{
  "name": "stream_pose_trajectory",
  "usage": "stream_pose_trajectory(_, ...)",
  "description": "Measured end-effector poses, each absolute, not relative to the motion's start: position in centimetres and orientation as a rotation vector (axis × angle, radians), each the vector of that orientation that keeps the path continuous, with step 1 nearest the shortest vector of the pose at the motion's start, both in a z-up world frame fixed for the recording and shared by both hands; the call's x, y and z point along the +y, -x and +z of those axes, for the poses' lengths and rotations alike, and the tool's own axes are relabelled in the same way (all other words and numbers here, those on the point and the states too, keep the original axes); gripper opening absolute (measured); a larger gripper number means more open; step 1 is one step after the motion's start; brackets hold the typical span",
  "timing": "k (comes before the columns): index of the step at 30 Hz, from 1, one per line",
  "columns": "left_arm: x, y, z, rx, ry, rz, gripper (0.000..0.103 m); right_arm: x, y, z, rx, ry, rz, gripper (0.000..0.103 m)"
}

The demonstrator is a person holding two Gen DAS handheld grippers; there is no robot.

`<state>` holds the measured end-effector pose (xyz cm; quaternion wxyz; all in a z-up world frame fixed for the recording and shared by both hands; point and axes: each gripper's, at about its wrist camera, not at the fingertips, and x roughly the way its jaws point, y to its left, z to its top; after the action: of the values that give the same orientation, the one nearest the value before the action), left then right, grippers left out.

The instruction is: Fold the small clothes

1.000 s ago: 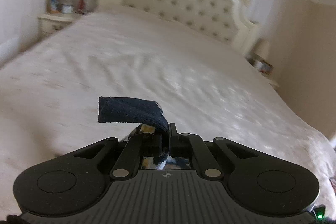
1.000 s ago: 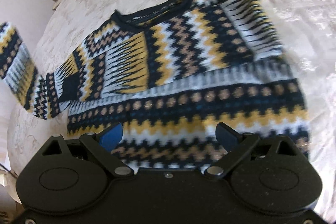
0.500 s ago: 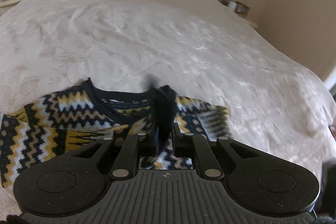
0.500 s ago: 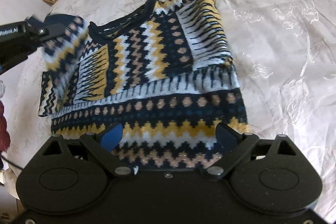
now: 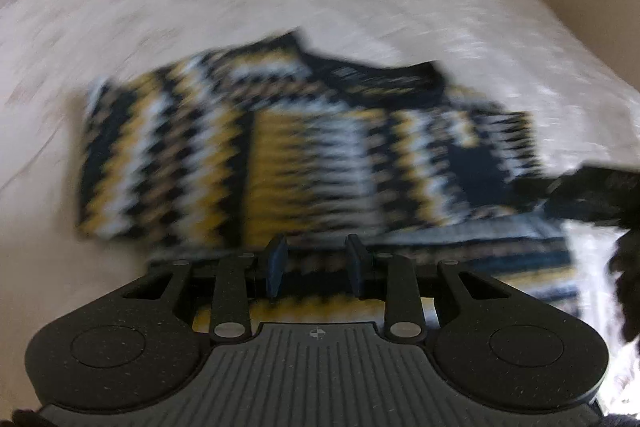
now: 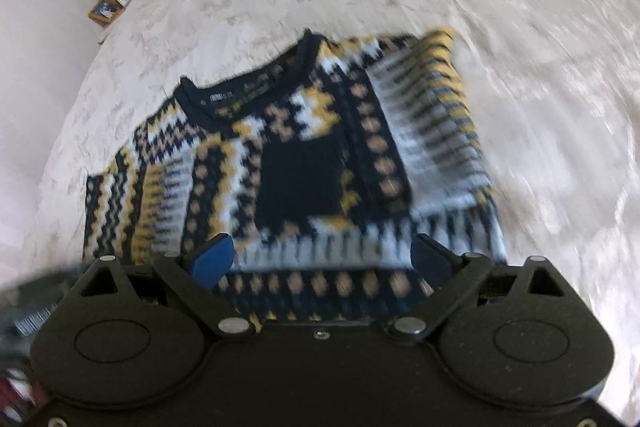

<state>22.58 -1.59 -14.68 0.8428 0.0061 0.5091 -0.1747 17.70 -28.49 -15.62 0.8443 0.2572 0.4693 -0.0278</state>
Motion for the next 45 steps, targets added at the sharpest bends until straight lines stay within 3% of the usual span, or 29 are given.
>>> stream_pose_trajectory(9, 3.0, -24.6, -18.7, 1.185, 0.115, -0.231, 0.031, -29.0, -22.4, -18.1, 1.041, -0.520, -0.063, 0.093)
stream_pose_trajectory(11, 3.0, -24.8, -19.0, 1.186, 0.119, -0.229, 0.031, -29.1, -22.8, -18.5, 1.058, -0.517, -0.063, 0.083)
stream_pose_trajectory(13, 2.8, -24.8, -19.1, 1.183, 0.113, -0.225, 0.032, -29.0, -23.2, -18.6, 1.075, -0.510, -0.064, 0.057)
stream_pose_trajectory(18, 2.8, -24.5, -19.1, 1.166, 0.117, -0.220, 0.033, -28.5, -23.9, -17.8, 1.094, -0.472, -0.060, 0.015)
stream_pose_trajectory(30, 3.2, -23.9, -19.1, 1.147, 0.110, -0.224, 0.033, -30.3, -20.7, -4.8, 0.734, -0.615, 0.117, 0.013)
stream_pose_trajectory(38, 2.8, -23.8, -17.9, 1.161, 0.055, -0.241, 0.033, -34.7, -21.2, -13.6, 0.981, -0.502, -0.184, 0.013)
stream_pose_trajectory(45, 3.0, -24.9, -13.6, 1.046, 0.050, -0.244, 0.034, -33.8, -20.9, -15.1, 1.001, -0.494, -0.197, 0.013)
